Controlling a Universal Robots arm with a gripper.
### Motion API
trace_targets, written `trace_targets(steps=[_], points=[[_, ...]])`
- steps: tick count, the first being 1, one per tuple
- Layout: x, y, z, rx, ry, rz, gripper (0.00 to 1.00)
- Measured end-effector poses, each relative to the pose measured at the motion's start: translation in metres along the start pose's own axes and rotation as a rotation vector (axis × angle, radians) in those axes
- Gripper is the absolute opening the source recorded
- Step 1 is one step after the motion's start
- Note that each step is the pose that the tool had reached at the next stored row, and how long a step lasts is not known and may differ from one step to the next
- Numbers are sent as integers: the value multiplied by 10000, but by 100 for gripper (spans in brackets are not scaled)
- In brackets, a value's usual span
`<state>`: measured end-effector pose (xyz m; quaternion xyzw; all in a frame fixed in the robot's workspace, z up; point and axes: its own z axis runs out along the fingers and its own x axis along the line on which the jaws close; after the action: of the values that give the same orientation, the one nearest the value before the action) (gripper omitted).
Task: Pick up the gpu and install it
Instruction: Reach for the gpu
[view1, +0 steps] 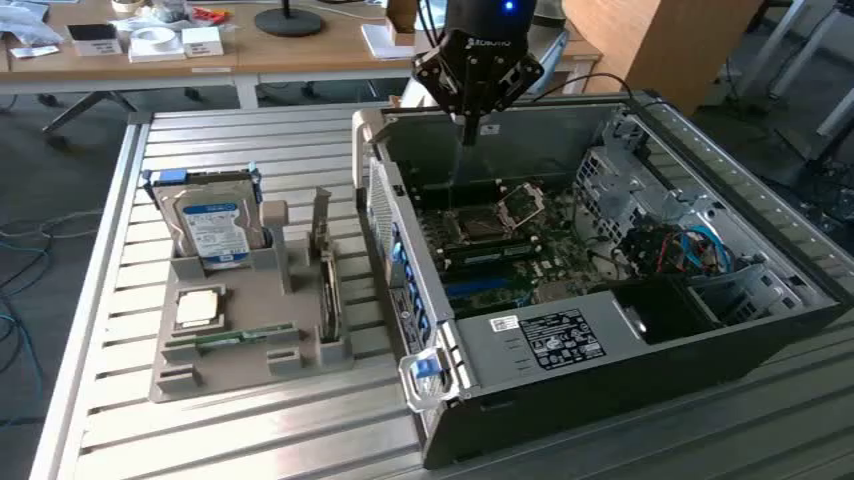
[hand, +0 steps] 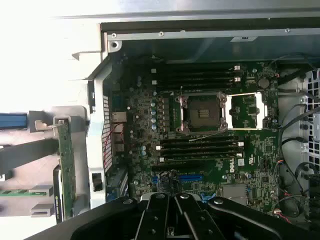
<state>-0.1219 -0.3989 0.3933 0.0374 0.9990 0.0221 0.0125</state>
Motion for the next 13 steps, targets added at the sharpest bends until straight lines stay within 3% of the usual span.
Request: trace_targets(steps=[13], points=[[70, -5, -2, -1, 0, 1, 11]])
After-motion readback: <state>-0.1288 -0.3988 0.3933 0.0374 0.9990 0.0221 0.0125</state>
